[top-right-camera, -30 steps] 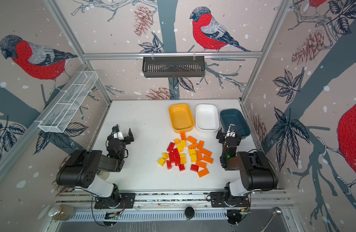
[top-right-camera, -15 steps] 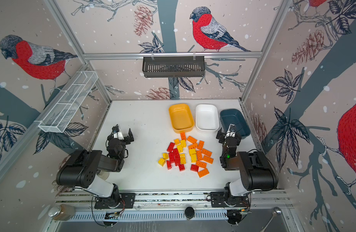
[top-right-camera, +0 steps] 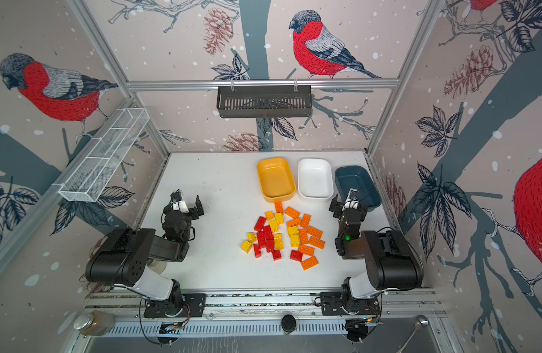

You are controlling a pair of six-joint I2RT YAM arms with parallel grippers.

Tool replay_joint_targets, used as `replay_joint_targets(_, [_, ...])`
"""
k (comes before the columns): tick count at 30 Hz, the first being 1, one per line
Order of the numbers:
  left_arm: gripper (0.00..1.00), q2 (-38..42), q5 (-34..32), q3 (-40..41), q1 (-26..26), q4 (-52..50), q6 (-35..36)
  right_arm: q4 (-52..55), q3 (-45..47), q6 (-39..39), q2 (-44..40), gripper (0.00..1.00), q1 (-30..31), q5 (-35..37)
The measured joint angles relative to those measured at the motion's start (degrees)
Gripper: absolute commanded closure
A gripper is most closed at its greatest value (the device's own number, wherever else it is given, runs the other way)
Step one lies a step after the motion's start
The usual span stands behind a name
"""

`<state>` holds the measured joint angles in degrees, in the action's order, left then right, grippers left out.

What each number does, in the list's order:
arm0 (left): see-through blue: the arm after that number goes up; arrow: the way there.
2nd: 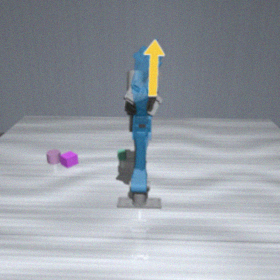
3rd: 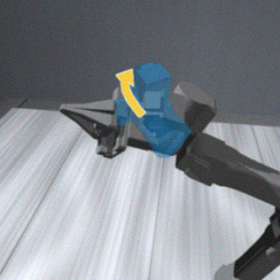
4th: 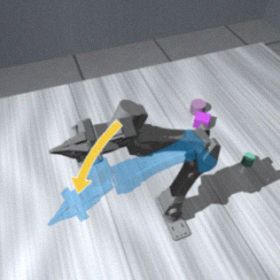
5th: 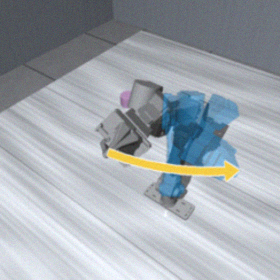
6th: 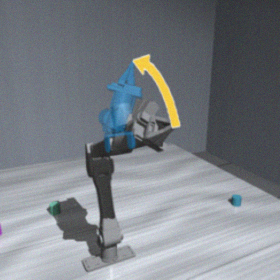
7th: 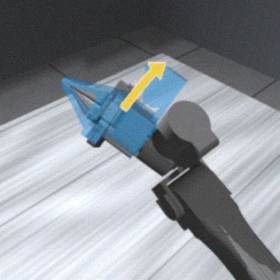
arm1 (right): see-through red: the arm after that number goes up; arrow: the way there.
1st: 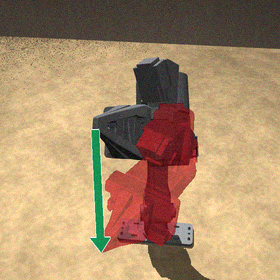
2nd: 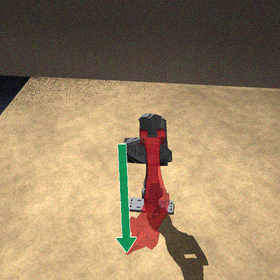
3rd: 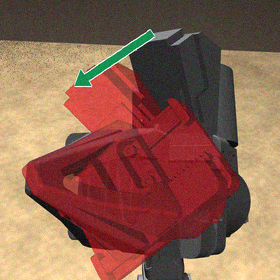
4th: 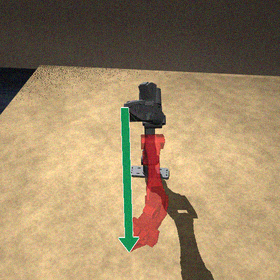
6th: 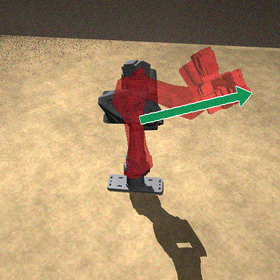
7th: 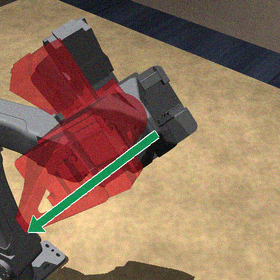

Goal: Sort the legos into containers by color
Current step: Move the container to the top-center of the table.

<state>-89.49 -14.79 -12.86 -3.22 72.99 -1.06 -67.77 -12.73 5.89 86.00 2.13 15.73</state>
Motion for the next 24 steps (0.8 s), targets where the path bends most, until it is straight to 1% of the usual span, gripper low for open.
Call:
replay_joint_targets(3, [0.01,0.3,-0.3,0.2,-0.4,0.0,0.1,0.1,-0.2,-0.1,-0.1,0.00,0.0,-0.8])
replay_joint_targets(5, [0.01,2.0,-1.6,0.2,-2.1,-0.5,1.2,3.1,-2.0,-0.4,-1.7,0.01,0.0,-1.2])
replay_joint_targets(7, [0.01,4.6,-3.5,-0.3,-4.9,-1.1,2.8,11.1,-7.5,-0.5,-4.7,0.01,0.1,-1.8])
replay_joint_targets(10, [0.01,8.0,-8.3,-3.6,-10.5,-4.6,6.7,20.5,-16.3,0.0,-8.3,0.01,-0.1,-2.4])
replay_joint_targets(12, [0.01,9.2,-12.5,-6.7,-14.3,-7.5,8.4,25.5,-19.4,0.5,-9.9,0.01,-0.3,-2.5])
replay_joint_targets(14, [0.01,10.7,-15.6,-10.3,-16.9,-12.0,8.0,30.5,-21.4,2.7,-11.0,0.01,-0.7,-2.8])
replay_joint_targets(15, [0.01,11.4,-16.3,-12.2,-17.6,-14.4,6.5,32.4,-22.3,3.7,-11.2,0.01,-1.0,-3.5])
replay_joint_targets(17, [0.01,12.3,-16.2,-17.6,-18.4,-21.1,1.0,36.9,-25.2,7.4,-10.9,0.01,-3.0,-5.0])
replay_joint_targets(20, [0.01,10.3,-11.8,-26.3,-18.7,-30.1,-8.3,41.7,-29.7,12.5,-8.1,0.01,-7.5,-8.3])
replay_joint_targets(24, [0.03,2.8,-3.4,-37.5,-19.1,-43.3,-20.0,50.0,-37.4,16.8,-0.6,0.01,-12.6,-14.4])
